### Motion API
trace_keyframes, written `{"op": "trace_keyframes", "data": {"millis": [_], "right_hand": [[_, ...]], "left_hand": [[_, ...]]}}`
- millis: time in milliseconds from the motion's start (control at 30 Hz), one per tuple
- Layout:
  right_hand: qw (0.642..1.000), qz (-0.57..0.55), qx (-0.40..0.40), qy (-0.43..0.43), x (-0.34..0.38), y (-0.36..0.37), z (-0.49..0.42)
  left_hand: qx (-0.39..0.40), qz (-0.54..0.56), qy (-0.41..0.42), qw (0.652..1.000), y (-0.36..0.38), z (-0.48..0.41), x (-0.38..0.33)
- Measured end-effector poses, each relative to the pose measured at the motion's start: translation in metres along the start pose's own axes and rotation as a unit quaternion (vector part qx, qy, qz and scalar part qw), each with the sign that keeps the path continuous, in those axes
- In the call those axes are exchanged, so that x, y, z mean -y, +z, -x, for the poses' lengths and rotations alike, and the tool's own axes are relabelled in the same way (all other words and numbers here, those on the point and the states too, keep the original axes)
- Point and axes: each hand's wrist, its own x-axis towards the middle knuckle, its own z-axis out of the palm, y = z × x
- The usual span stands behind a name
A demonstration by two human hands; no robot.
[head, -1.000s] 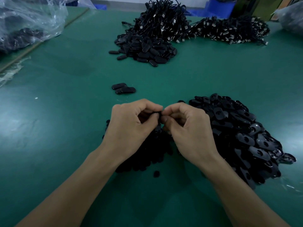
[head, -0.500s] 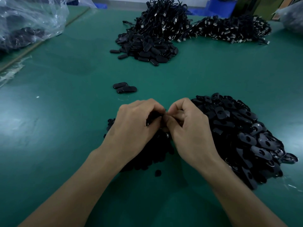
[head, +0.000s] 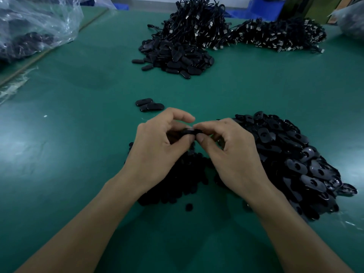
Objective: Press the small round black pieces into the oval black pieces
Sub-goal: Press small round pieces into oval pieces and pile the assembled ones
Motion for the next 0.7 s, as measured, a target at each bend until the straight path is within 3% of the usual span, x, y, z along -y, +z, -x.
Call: {"op": "trace_keyframes", "data": {"millis": [267, 700], "right_hand": [[0.990, -0.137, 0.013, 0.044, -0.0029, -0.0038, -0.0018], [0.988, -0.141, 0.029, 0.059, -0.0012, -0.0072, -0.0008]], "left_hand": [[-0.016, 0.087, -0.044, 0.995, -0.0051, -0.0046, 0.0008], [0.004, 0.084, -0.063, 0.994, -0.0076, -0.0031, 0.0004]]}}
